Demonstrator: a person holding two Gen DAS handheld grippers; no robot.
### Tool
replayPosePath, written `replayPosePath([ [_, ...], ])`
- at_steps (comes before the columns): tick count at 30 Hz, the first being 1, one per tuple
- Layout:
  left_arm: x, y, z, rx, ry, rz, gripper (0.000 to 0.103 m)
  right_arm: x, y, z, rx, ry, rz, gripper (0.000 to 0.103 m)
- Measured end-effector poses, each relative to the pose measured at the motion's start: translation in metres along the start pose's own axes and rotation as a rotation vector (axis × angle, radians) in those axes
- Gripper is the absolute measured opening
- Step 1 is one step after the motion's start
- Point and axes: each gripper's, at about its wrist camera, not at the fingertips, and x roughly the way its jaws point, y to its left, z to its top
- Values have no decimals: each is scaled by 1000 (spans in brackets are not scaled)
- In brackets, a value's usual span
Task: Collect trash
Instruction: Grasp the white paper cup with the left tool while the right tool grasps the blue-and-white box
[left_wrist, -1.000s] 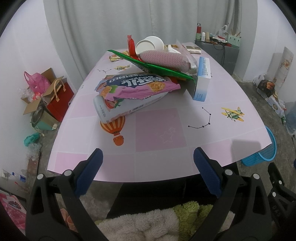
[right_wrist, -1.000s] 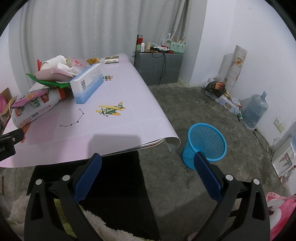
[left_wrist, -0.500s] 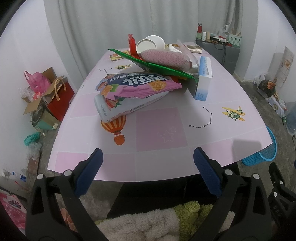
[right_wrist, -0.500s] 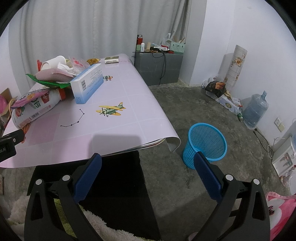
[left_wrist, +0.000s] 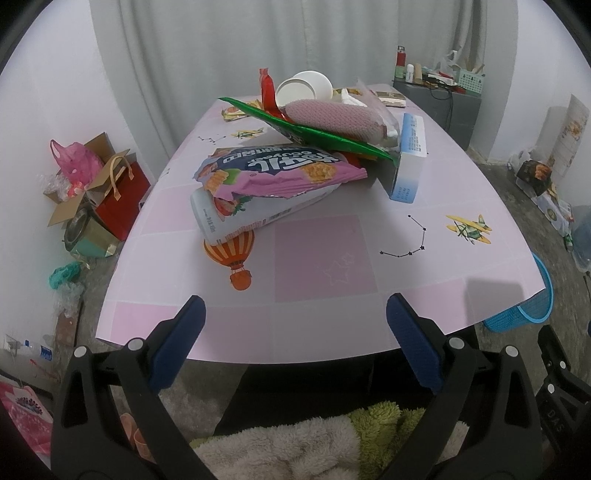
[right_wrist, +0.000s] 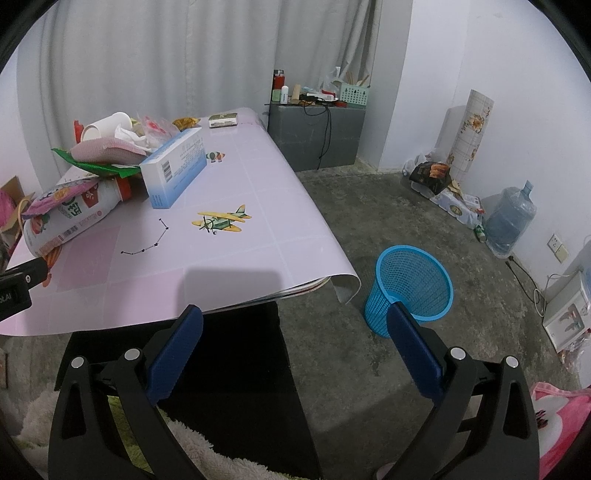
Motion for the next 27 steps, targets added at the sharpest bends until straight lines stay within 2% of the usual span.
replayPosePath([
  [10,7,11,-2,6,4,-6,94,1,6,4,6,3,-14,97],
  [17,18,22,14,1,18,-11,94,8,21,21,23,14,-27,97],
  [22,21,42,28,-26,-19,6,94,8,25,37,30,-21,-31,97],
  [25,22,58,44,-50,-49,1,94,11,29,55,35,-62,-2,97],
  [27,22,68,58,-52,-64,-5,94,15,32,69,36,-82,50,97],
])
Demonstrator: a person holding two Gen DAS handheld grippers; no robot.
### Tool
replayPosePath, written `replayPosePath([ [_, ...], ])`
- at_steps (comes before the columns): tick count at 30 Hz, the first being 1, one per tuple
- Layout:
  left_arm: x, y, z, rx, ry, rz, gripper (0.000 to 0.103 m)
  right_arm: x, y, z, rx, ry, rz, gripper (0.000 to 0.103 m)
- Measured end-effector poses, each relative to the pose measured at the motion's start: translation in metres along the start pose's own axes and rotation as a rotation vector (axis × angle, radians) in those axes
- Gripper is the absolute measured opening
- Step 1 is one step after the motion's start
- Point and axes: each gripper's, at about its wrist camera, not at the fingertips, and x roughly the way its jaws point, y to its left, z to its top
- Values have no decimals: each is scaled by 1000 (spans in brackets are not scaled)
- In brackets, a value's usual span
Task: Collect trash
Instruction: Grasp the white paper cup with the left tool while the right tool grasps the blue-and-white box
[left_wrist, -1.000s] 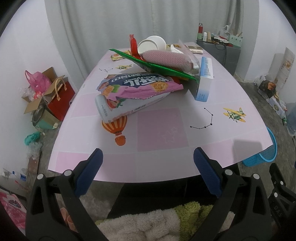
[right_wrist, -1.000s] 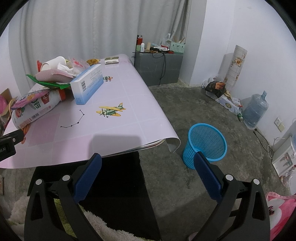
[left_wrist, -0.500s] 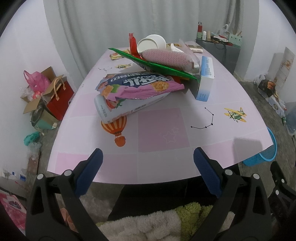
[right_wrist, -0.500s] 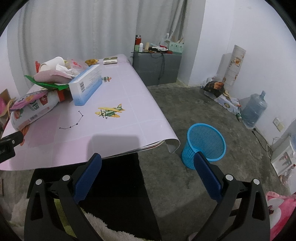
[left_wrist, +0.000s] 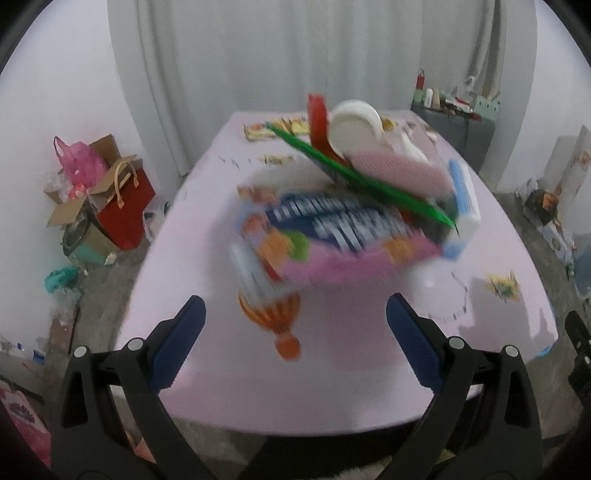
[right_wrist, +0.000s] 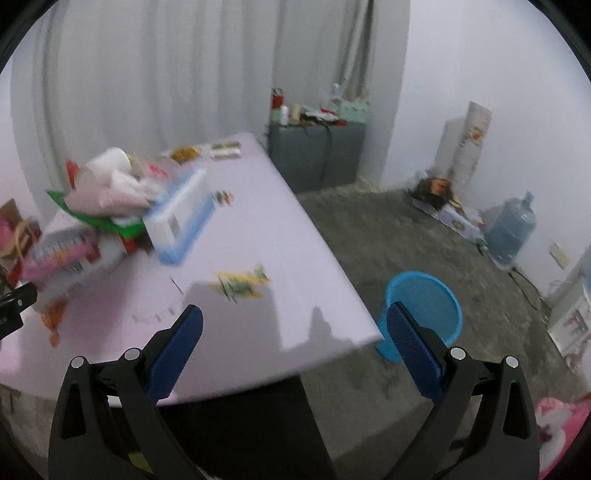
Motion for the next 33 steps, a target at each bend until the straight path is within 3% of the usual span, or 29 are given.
replayPosePath([
  [5,6,24,40,-28,-67,-47,94,11,3,22,37,-48,91,97],
  [12,3,35,90,-24,-189,-385,94,32,2,51,74,-10,191,97],
  [17,13,18,127,45,-92,-564,94,55,-1,71,119,24,251,97],
  [21,31,-6,154,142,-29,-542,94,69,-2,85,141,32,315,97],
  [25,52,-30,184,215,48,-504,94,90,-6,95,207,96,431,97],
  [28,85,-44,203,235,154,-477,94,108,0,100,237,158,503,94],
  [33,146,-48,216,164,377,-440,93,137,12,104,272,284,601,91],
])
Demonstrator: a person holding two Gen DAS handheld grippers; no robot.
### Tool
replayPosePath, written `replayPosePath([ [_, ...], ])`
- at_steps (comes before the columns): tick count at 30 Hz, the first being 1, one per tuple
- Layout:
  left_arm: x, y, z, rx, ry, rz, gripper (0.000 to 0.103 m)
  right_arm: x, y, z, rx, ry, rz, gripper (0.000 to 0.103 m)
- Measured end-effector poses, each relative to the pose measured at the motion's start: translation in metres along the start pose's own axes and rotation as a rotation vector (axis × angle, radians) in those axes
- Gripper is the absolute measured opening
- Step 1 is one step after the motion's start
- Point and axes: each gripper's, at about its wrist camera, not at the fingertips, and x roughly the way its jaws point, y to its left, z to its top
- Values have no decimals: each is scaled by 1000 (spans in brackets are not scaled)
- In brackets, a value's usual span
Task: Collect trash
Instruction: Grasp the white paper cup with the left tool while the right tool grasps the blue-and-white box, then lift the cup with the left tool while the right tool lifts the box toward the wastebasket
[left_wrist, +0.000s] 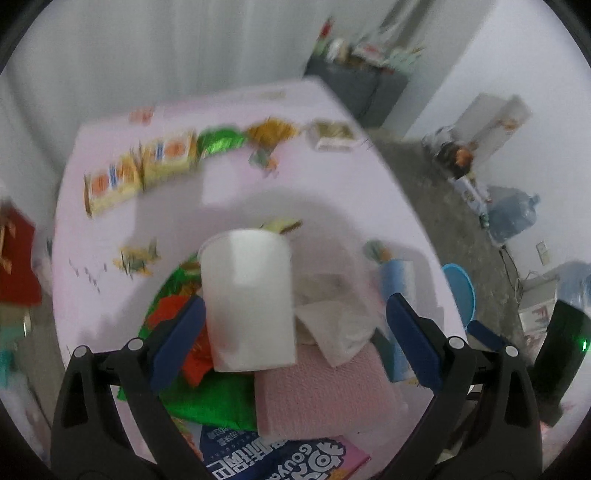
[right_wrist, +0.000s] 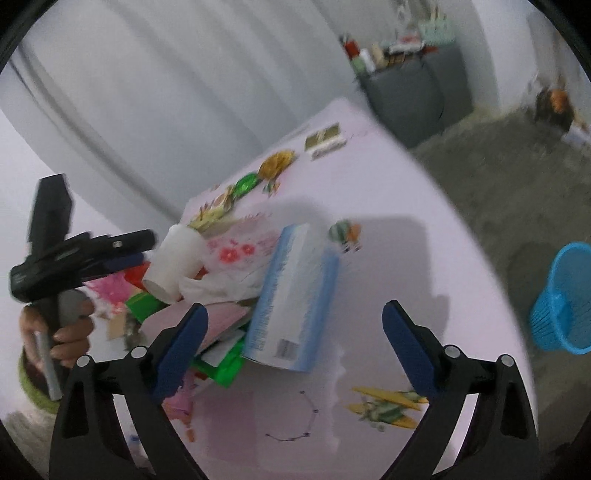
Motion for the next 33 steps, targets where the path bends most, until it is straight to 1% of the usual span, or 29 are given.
replayPosePath([
  [2,13,10,4,-54,49,4,92,11,0,5,13,28,19,89],
  [4,21,15,6,-67,76,28,91,22,1,9,25,55,32,86],
  [5,23,15,5,-61,78,43,88,27,0,11,29,65,34,86],
  [7,30,14,5,-36,94,87,78,37,1,14,36,87,41,81],
  [8,34,16,7,-33,105,99,75,43,0,14,42,102,42,80],
  [9,37,18,6,-41,119,110,70,48,-1,14,51,116,39,75],
  [10,38,19,5,-51,126,115,64,52,-3,14,60,130,39,71],
  [11,39,20,4,-57,130,117,62,55,-4,14,67,141,39,69],
  [12,40,21,4,-61,132,119,58,55,-5,12,71,145,41,66],
  [13,41,22,4,-64,133,119,59,57,-6,12,74,151,43,61],
  [15,40,22,4,-67,128,120,59,59,-7,12,79,161,49,57],
  [16,40,22,4,-66,125,121,58,59,-7,11,82,164,51,52],
  [17,40,21,3,-66,124,122,58,59,-8,11,85,167,52,50],
  [19,38,21,2,-71,115,120,58,58,-11,10,101,172,63,38],
  [20,37,22,2,-75,109,118,58,58,-12,10,109,173,67,36],
  [22,32,23,2,-88,89,102,57,51,-15,8,125,165,81,28],
  [23,30,24,1,-92,80,92,57,47,-17,8,131,158,85,25],
  [25,21,24,0,-105,49,66,57,40,-19,7,140,139,97,16],
  [28,7,21,-3,-108,6,43,57,29,-24,5,150,118,119,8],
  [30,-2,18,-6,-96,-27,42,57,24,-27,4,153,109,113,7],
  [33,-13,11,-10,-84,-56,30,57,22,-31,5,171,112,111,8],
])
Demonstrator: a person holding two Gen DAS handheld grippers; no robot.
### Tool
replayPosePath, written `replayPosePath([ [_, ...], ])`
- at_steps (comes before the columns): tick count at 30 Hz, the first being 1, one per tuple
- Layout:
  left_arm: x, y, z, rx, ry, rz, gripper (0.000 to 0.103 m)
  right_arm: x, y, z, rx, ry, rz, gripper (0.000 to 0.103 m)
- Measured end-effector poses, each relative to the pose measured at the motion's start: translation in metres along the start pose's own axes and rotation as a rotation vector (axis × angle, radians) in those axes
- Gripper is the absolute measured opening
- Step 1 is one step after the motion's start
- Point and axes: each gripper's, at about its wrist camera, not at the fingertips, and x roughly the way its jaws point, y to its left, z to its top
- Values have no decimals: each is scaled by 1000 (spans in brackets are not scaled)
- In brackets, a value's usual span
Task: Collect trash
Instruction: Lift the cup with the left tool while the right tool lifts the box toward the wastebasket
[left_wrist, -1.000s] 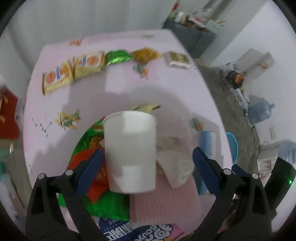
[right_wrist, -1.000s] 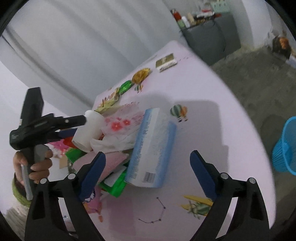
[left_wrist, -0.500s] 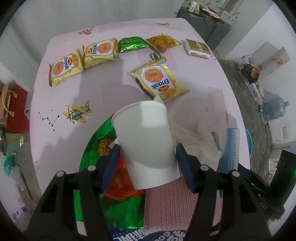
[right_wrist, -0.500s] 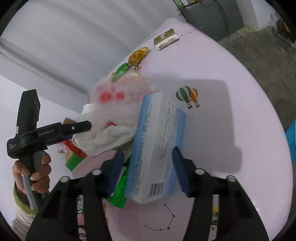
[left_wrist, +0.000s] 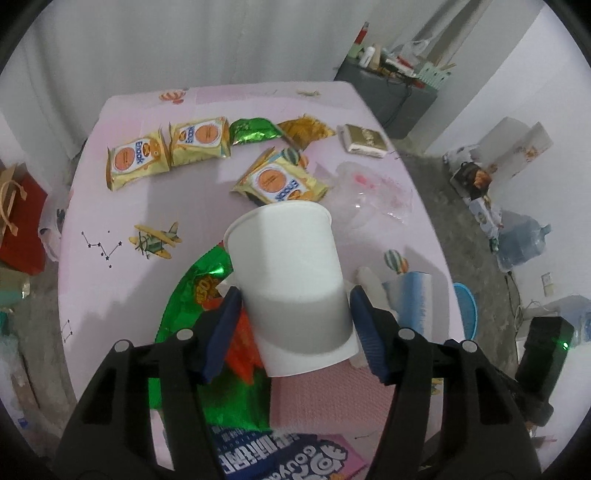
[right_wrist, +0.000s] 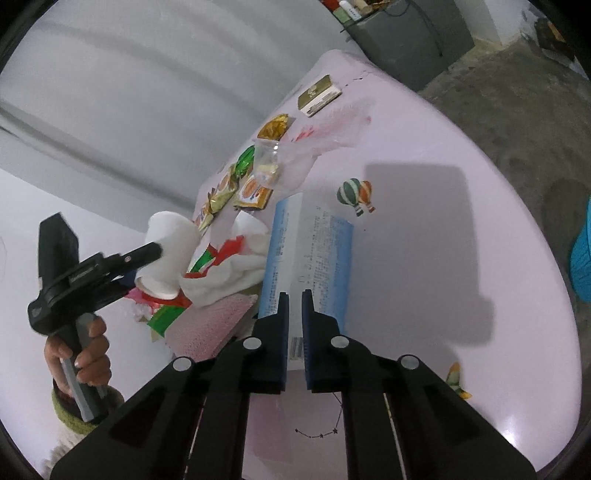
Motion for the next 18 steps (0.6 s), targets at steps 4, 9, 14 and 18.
replayPosePath([
  [4,-15,-6,-7,21,-47,0,57,2,8,11,-9,9,-29,34],
  [9,-35,-12,-14,28,-104,-17,57,30,19,23,-30,66,-97,57],
  [14,-58,-18,-22,39,-168,-41,57,62,10,30,29,128,-115,57],
  [18,-68,-20,-31,36,-185,-60,57,60,-6,26,90,126,-51,50],
])
